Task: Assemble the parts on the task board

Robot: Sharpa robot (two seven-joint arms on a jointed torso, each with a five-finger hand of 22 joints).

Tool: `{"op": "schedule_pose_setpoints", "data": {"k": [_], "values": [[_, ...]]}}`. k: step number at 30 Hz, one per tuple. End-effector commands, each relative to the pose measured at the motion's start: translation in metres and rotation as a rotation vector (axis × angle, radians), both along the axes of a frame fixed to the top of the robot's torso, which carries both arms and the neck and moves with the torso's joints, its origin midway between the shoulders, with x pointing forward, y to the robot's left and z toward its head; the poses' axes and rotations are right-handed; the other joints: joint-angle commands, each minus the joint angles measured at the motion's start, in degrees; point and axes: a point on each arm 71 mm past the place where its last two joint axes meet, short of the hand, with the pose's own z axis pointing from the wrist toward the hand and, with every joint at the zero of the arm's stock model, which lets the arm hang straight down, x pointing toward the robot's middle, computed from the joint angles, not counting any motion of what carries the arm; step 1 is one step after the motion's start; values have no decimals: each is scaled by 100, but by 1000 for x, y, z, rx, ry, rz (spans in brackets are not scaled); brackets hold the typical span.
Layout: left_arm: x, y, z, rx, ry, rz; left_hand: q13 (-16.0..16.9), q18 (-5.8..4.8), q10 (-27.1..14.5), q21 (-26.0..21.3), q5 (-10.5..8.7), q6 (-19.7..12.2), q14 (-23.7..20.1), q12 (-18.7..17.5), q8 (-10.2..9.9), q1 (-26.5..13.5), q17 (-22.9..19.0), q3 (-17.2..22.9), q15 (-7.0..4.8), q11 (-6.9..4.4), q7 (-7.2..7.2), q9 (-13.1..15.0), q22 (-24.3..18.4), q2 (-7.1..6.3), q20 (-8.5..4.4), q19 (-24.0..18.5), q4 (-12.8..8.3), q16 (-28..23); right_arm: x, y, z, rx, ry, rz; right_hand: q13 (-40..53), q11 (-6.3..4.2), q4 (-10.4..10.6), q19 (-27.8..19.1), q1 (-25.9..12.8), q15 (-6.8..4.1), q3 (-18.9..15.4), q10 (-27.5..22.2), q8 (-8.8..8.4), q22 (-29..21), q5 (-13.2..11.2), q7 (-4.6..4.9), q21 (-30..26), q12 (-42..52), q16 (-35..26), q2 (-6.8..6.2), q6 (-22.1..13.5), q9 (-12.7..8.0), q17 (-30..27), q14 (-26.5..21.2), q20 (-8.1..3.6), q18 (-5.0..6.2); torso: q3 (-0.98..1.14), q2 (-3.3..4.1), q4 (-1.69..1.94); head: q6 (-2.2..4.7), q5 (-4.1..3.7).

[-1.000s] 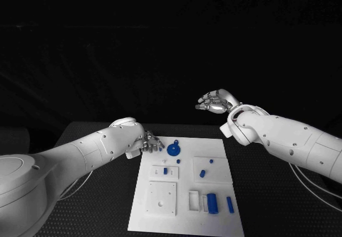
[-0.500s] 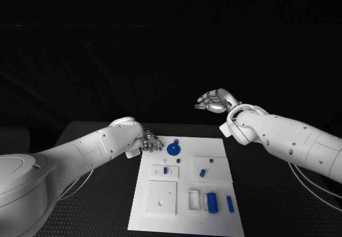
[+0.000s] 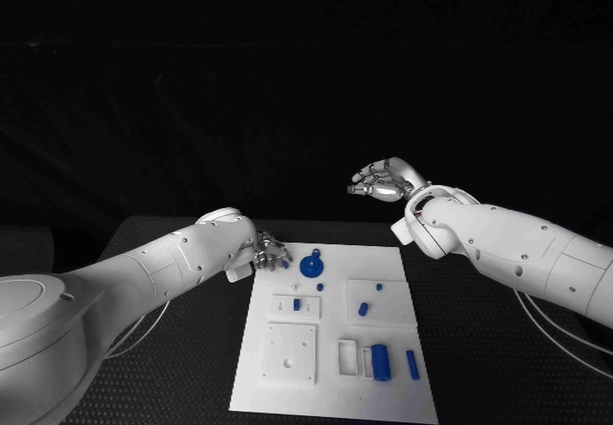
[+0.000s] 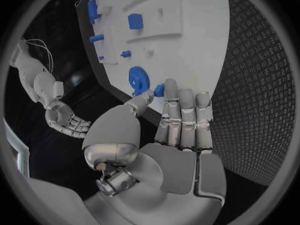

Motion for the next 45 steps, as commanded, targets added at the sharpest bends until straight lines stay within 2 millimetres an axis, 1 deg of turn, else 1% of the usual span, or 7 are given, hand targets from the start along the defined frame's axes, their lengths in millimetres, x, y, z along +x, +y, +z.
{"op": "schedule_pose_setpoints", "data": {"k": [1, 16, 24, 29, 31, 33, 45], "values": [[-1, -1, -2, -14, 18, -10, -12, -70, -17, -25, -17, -5, -23, -29, 35, 58, -7, 5, 6, -3, -1, -12, 11, 6, -587, -54, -38, 17, 0, 1, 0, 0, -5, 7, 0, -3, 11, -39, 3, -8, -13, -13, 20, 6, 21, 50, -34, -36, -23, 22, -33, -7, -6, -46, -1, -46, -1, 0, -1, -1, 11], [-2, -3, -2, 1, 23, -11, -47, -80, 64, -26, 104, 120, 32, -18, 116, 427, -32, 121, -5, -39, -36, -65, 54, 249, -584, 8, -416, 59, 0, 1, 0, 1, -4, 8, 0, -3, 19, -39, -8, -8, -19, -11, 21, 13, 24, 51, -40, -35, -21, 19, -33, -8, -8, -47, 1, -47, -2, -2, 3, -7, 39], [0, -4, 0, 28, -14, 9, -57, -77, 214, 2, 639, 361, 145, 31, 244, 416, -34, 137, -56, -110, -115, -81, 94, 377, -622, 130, -617, 135, 0, 1, 0, 2, -2, 9, 0, -3, 24, -39, -15, -8, -24, -11, 21, 17, 27, 52, -44, -36, -19, 18, -35, -9, -10, -48, 1, -48, 3, -1, 4, -14, 51], [0, -4, 1, 32, -37, 15, -48, -69, 387, 39, 1255, 589, 264, 99, 363, 308, -11, 135, -110, -178, -190, -65, 129, 363, -668, 245, -751, 232, 0, 1, 0, -1, -4, 10, 0, -3, 25, -39, -17, -8, -25, -11, 21, 19, 30, 52, -46, -37, -19, 18, -36, -10, -10, -49, 1, -48, 4, 0, 1, -14, 59], [0, -5, 1, 30, -43, 18, -36, -52, 546, 88, 1680, 769, 381, 152, 410, 210, 12, 127, -149, -233, -253, -3, 159, 336, -706, 344, -848, 307, 0, 1, 0, -1, -3, 10, 0, -2, 25, -39, -17, -8, -26, -12, 21, 20, 30, 52, -47, -37, -19, 18, -37, -10, -11, -50, 1, -48, 4, -1, 2, -17, 58], [0, -5, 2, 27, -49, 19, -31, -39, 665, 119, 1915, 890, 464, 180, 412, 104, 29, 125, -175, -266, -293, 50, 182, 331, -734, 417, -938, 354, 0, 1, 0, 0, -3, 10, 0, -2, 25, -40, -17, -8, -27, -12, 21, 20, 31, 52, -48, -37, -19, 17, -37, -10, -11, -50, 1, -48, 5, -3, 2, -16, 59], [-12, 5, 13, -17, -125, 28, 73, 37, 1134, 297, 2655, 1387, 886, 350, 432, -97, 151, 171, -326, -445, -477, 328, 287, 222, -861, 780, -1089, 549, 0, -6, 0, 3, 0, -3, -1, -2, 28, -40, -20, -7, -29, -13, 22, 25, 37, 52, -53, -39, -17, 19, -39, -12, -13, -51, 0, -48, 0, -27, 24, -22, 76]]}}
